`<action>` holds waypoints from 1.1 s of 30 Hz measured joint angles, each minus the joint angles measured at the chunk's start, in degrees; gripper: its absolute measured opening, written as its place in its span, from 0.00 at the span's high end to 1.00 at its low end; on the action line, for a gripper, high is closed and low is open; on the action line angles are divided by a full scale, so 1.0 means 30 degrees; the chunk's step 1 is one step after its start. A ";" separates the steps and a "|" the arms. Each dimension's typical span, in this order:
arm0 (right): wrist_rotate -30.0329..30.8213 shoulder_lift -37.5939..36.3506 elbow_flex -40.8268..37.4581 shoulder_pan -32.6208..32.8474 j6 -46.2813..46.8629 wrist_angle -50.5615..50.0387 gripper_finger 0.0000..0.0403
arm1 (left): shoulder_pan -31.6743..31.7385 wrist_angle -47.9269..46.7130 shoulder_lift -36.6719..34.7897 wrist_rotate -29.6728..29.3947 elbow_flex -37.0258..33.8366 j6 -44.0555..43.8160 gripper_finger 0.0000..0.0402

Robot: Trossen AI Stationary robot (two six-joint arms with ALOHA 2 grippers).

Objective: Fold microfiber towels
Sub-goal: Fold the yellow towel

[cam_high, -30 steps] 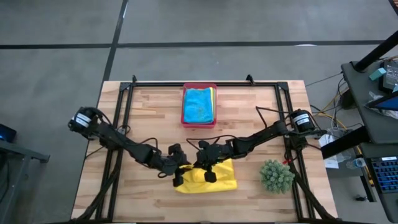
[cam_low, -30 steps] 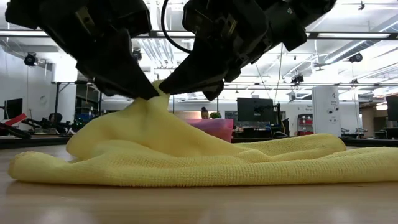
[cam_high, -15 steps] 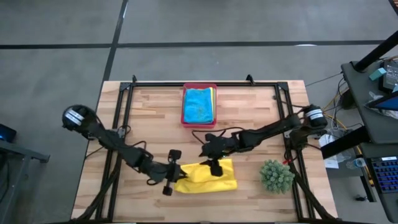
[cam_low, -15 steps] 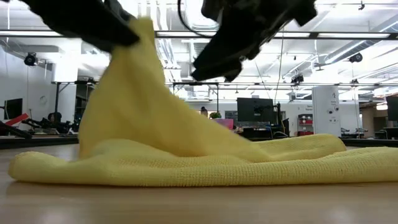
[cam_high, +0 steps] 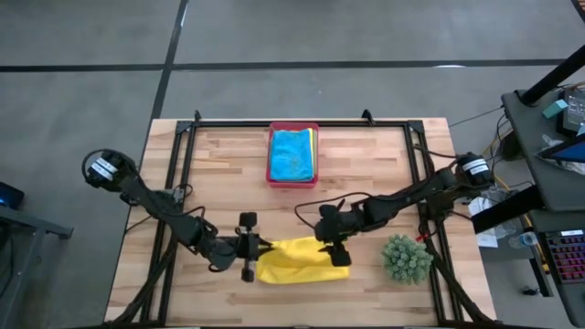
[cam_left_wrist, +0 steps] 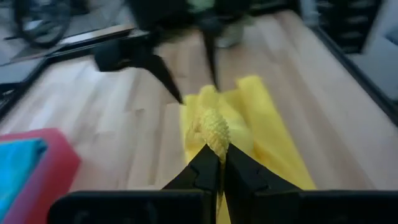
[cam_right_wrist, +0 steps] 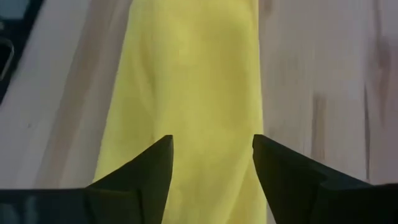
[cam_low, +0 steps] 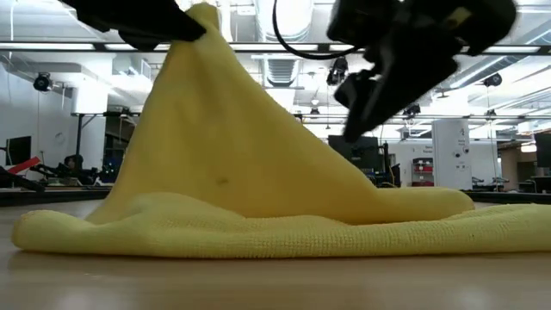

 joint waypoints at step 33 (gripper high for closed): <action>-0.2514 0.1257 -0.2562 -0.0486 0.0830 0.2764 0.50 | -0.0217 0.2498 0.4104 1.0235 0.0075 -0.0889 1.00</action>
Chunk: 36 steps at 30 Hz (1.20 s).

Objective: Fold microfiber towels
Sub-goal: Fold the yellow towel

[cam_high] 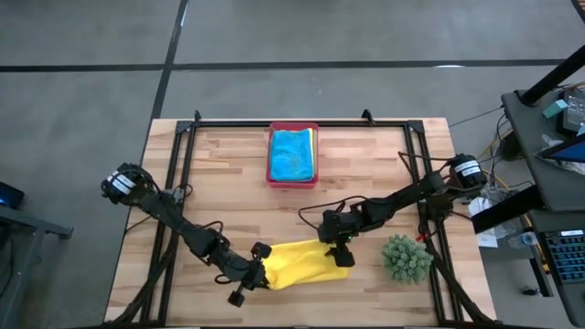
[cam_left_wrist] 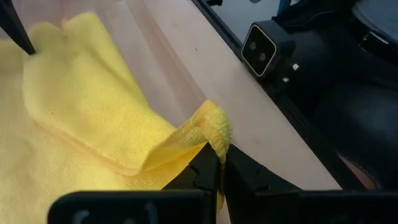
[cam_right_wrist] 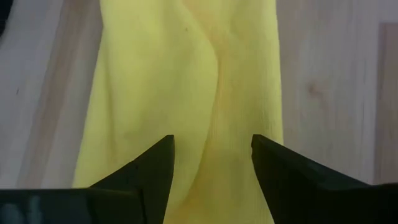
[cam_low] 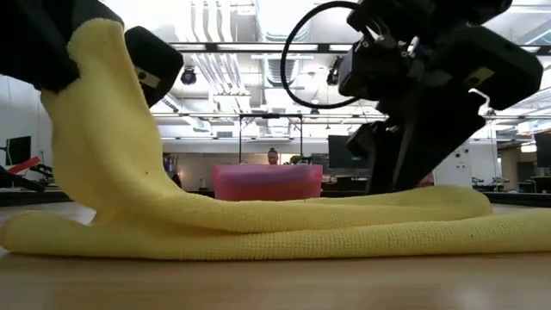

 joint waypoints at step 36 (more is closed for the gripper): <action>0.0036 -0.0121 0.0277 0.1384 0.3591 -0.1816 0.97 | 0.0284 0.0980 0.1038 -0.1359 -0.0061 0.0510 1.00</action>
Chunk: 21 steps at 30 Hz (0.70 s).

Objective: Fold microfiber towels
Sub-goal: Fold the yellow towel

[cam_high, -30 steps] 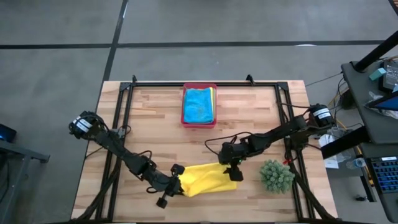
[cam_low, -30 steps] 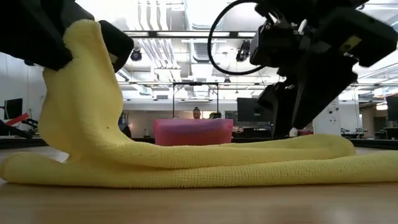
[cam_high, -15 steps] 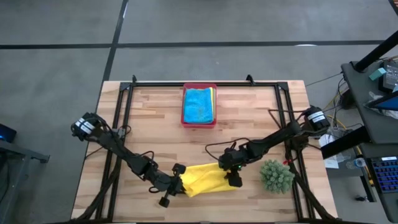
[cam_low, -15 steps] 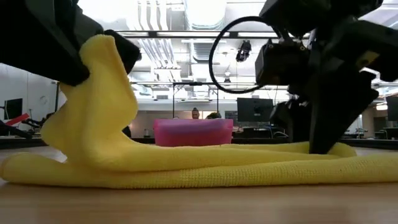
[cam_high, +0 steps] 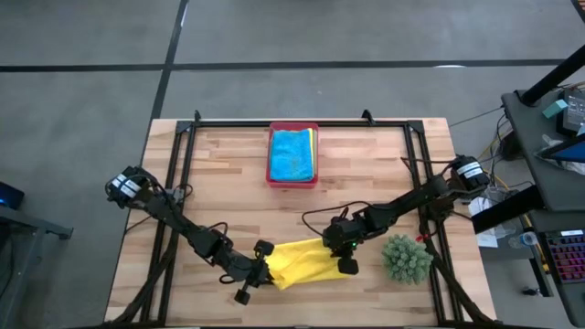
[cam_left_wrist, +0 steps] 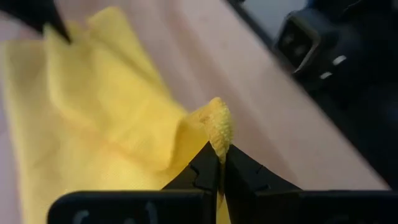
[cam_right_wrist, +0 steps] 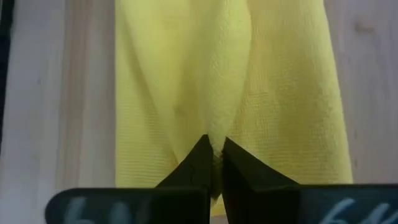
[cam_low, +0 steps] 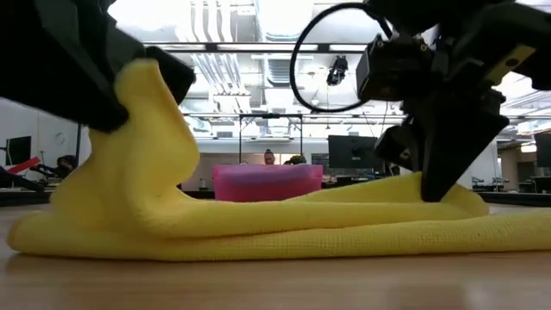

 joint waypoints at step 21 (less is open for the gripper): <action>0.8564 -0.2909 0.0065 0.0078 -0.1939 -0.2808 0.98 | -0.0029 -0.9073 -0.2180 -0.9292 0.0000 -0.4517 1.00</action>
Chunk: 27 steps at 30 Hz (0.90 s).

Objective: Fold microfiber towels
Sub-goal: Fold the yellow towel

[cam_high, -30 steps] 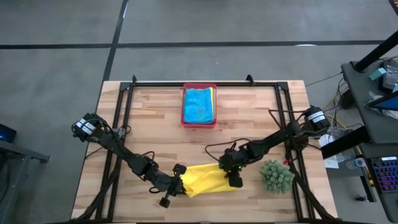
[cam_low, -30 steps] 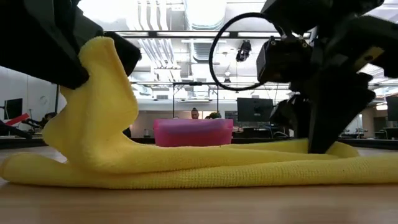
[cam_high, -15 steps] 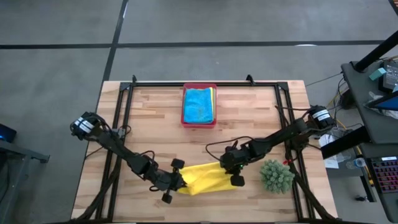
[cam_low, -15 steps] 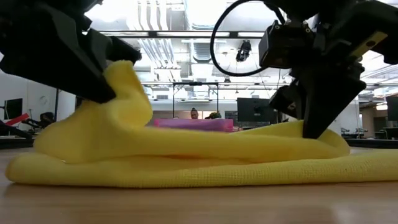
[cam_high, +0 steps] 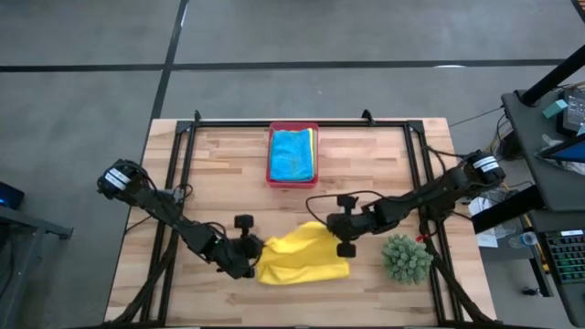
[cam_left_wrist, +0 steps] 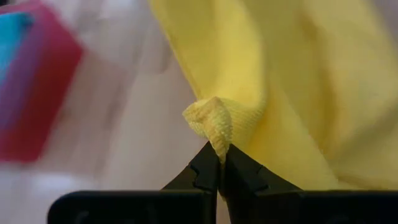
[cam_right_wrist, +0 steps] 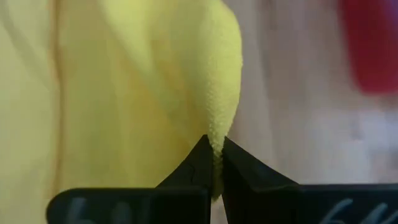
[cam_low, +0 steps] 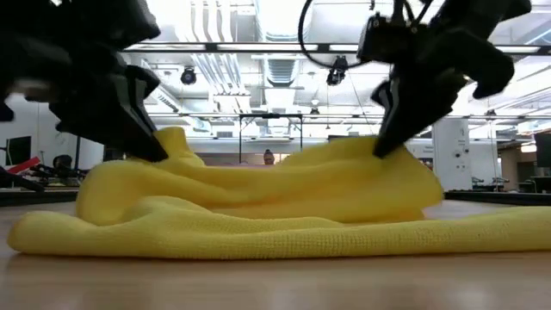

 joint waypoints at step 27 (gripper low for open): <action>-0.4859 0.3024 -0.0364 0.1758 0.1966 0.3447 0.67 | -0.0007 -0.1056 0.0178 0.0133 0.0000 -0.0342 1.00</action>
